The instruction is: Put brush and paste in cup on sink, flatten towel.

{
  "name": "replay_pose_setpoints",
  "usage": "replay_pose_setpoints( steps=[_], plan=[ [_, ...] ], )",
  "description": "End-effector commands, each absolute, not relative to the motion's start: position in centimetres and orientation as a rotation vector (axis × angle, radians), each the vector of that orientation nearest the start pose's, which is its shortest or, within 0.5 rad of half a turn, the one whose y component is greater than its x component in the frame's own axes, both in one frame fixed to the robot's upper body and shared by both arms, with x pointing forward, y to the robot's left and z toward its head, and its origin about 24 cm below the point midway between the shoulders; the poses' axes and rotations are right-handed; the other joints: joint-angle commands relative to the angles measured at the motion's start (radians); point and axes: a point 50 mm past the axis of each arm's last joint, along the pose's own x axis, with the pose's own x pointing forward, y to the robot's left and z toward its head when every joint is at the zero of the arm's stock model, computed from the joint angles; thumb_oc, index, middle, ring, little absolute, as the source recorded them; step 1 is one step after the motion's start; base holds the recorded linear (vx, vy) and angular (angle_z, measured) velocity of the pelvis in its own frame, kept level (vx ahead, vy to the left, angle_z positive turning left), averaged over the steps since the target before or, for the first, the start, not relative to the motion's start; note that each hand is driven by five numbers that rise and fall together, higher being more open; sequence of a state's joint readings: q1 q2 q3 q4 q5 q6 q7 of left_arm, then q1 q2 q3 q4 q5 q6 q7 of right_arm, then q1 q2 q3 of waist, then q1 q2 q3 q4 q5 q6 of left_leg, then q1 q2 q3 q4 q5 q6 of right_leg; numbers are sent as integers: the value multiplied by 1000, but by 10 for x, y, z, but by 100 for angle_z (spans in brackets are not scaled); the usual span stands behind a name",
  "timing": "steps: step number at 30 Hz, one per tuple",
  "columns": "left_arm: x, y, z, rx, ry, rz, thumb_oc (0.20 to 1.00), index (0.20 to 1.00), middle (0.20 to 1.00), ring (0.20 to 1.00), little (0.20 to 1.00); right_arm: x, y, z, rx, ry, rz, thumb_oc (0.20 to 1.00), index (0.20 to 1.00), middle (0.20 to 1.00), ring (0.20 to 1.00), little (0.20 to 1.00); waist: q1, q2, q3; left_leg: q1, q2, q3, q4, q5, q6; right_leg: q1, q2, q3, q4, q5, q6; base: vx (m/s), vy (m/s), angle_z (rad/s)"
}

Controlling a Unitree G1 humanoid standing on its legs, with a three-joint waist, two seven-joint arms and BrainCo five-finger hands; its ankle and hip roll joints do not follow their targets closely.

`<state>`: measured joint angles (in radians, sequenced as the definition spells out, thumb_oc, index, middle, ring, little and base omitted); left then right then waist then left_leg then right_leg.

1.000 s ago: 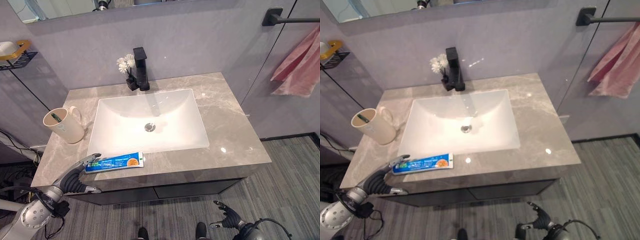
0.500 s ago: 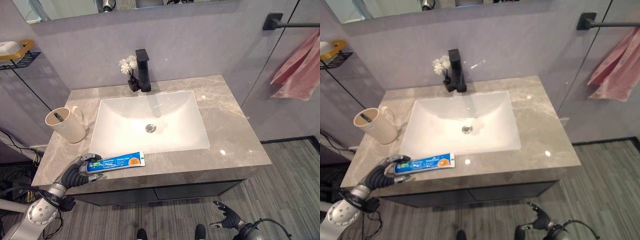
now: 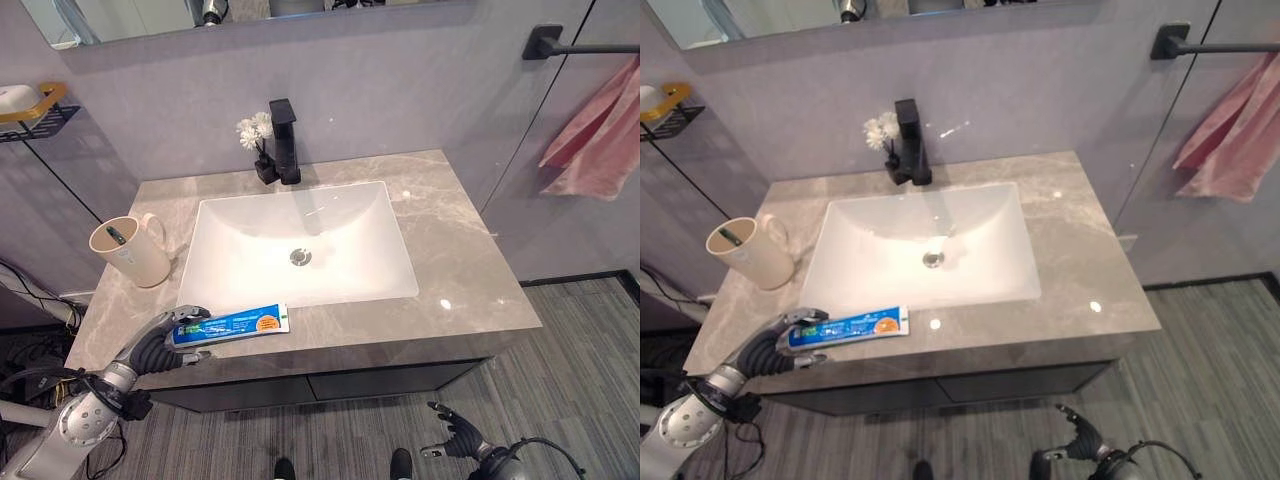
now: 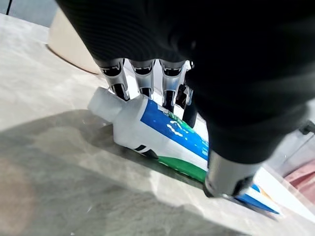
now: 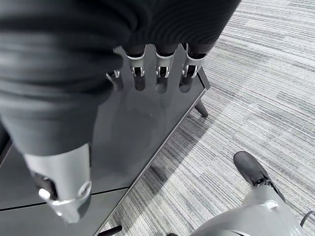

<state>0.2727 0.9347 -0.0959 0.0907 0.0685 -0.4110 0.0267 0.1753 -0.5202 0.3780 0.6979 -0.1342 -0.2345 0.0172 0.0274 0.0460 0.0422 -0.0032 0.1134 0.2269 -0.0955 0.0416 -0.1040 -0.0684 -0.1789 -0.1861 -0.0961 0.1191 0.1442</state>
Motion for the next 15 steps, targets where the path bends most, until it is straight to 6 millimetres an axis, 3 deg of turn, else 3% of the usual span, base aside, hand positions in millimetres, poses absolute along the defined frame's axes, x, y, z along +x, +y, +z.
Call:
replay_pose_setpoints(
  steps=[1,15],
  plan=[
    [193,274,52,977,16,-412,715,715,715,715,715,151,-244,-92,-713,598,357,1000,1000,1000,1000,1000,-33,-32,39,1,-14,-17,8,13,11,51,-53,4,11,47,73,0,0,0],
    [192,268,42,1032,17,-444,605,605,605,605,605,155,-244,-89,-716,576,344,1000,1000,1000,1000,1000,-36,-42,47,-1,-11,-19,8,10,12,45,-48,7,15,41,72,0,0,0]
  ],
)
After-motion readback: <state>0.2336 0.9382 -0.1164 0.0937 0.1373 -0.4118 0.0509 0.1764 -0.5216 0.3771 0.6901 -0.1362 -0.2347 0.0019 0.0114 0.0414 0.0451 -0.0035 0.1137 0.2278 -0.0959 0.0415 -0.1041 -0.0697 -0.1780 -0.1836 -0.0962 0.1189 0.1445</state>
